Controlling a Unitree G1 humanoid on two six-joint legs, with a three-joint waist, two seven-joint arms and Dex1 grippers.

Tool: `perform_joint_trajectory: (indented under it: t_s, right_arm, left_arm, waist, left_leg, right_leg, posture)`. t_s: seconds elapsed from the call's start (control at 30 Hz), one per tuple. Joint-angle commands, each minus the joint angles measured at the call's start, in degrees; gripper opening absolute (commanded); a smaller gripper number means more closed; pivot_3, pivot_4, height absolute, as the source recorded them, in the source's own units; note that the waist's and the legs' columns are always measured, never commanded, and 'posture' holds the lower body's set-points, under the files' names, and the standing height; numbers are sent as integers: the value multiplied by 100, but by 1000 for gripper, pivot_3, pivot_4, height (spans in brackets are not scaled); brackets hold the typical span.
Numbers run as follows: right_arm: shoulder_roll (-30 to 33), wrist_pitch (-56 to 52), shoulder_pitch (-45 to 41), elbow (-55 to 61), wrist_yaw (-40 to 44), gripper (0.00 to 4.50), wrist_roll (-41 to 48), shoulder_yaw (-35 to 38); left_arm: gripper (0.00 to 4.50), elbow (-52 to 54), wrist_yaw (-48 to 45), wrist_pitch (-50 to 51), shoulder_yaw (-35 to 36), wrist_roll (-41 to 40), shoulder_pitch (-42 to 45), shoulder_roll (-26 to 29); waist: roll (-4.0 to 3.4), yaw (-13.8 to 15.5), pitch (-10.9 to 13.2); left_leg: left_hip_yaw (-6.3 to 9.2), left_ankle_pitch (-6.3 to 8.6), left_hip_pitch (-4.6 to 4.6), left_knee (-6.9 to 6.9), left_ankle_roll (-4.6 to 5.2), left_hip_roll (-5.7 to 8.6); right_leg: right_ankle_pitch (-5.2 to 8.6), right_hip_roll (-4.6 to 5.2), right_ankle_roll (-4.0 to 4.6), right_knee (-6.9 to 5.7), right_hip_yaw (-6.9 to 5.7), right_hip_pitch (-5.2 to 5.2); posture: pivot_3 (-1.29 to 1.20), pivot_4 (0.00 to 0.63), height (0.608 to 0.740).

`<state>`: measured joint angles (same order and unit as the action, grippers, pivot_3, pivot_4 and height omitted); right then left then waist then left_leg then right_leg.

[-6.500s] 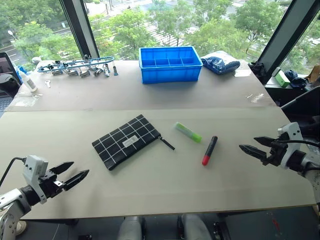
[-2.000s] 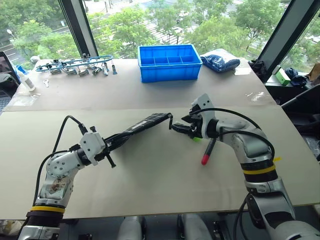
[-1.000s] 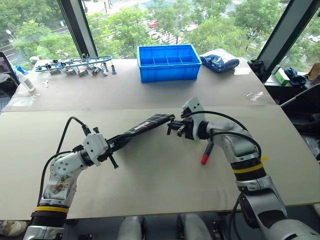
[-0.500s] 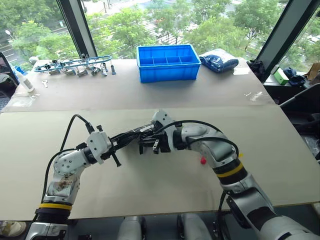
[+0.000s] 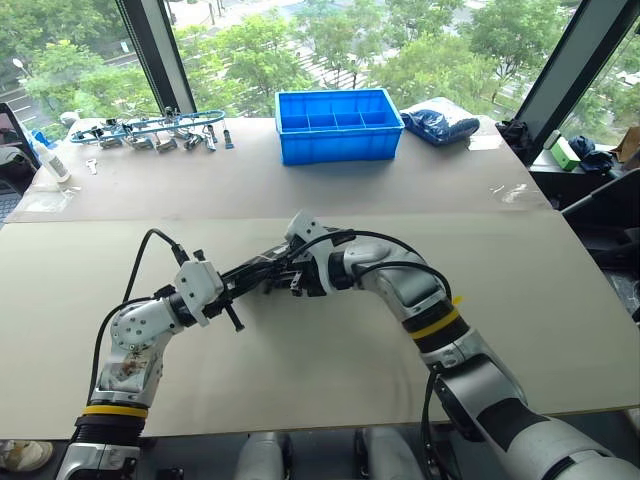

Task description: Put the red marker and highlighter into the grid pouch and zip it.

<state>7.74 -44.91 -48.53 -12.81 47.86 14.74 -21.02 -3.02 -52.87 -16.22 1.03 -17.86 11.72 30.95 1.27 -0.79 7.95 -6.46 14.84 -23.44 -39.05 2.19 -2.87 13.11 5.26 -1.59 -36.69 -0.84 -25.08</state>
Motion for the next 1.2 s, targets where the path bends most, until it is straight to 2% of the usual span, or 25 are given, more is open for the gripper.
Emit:
perform_joint_trajectory:
  t_s: [0.03,0.27,0.37,0.4,0.5,0.53,0.7,0.83,0.97,1.07,1.2]
  right_arm:
    - [535,-425,148,740,262,2276,418,575]
    - [2058,-1508,1225,3224,788,2276,1886,1850]
    - [2503,-1834,1677,3903,535,2276,2159,2268]
    - [2582,-2118,1795,4048,223,2276,2136,2452]
    - [2219,-3258,1863,4148,-1352,2276,1605,3160]
    - [2128,-3457,1875,4231,-1637,2276,1522,3270]
    - [2120,-4244,1939,4988,-2285,2276,1428,3179]
    - [2254,-4516,1985,5114,-3071,2276,886,2801]
    - [1734,-4759,2109,5164,-3798,2276,442,2918]
    - [1437,-4759,2287,5208,-4087,2276,300,2965]
    - [705,-4759,2422,5140,-4415,2276,293,3351]
  left_arm:
    - [0,206,-31,-67,19,8,21,9]
    - [0,242,-30,-80,31,9,-49,12]
    - [0,247,-34,-101,46,12,-87,23]
    - [0,242,-34,-115,51,17,-104,26]
    - [0,240,6,-123,101,8,-173,22]
    - [0,243,10,-127,108,5,-193,21]
    - [0,195,-47,-156,67,8,-205,12]
    - [0,63,-65,-179,48,24,-73,-20]
    - [0,-28,-86,-238,35,28,-36,-47]
    - [0,-26,-89,-257,14,26,-54,-78]
    - [0,-10,-89,-264,-15,41,-71,-117]
  waist:
    - [0,11,0]
    - [1,43,0]
    - [1,4,0]
    - [2,-1,0]
    - [3,-2,0]
    - [3,7,0]
    - [2,14,0]
    - [3,17,0]
    - [3,14,-1]
    - [3,12,0]
    - [3,9,-1]
  left_leg:
    - [0,0,-1,0,0,1]
    - [10,5,-10,-1,9,0]
    - [15,6,-4,4,10,-2]
    - [18,6,1,7,11,-5]
    - [20,6,14,8,10,-6]
    - [19,6,14,7,9,-4]
    - [17,5,6,9,9,-2]
    - [18,6,5,7,10,1]
    - [16,6,5,7,9,2]
    - [15,5,3,8,8,2]
    - [13,5,3,7,8,3]
  right_leg:
    - [0,1,0,0,0,0]
    - [-1,2,-3,4,-4,1]
    - [-1,-1,-2,38,-2,4]
    - [-2,-4,-2,42,-1,8]
    - [-2,-3,-1,39,4,16]
    - [-2,-2,-1,37,6,15]
    - [-2,-1,-2,43,5,11]
    - [-3,1,-5,46,5,14]
    - [-4,0,-6,48,5,15]
    - [-4,-2,-6,49,4,14]
    - [-4,-1,-7,49,4,15]
  posture:
    - [0,150,740]
    - [0,150,740]
    - [0,150,740]
    - [0,150,740]
    - [0,150,740]
    - [0,150,740]
    - [0,150,740]
    - [0,150,740]
    - [0,150,740]
    - [0,150,740]
    - [0,150,740]
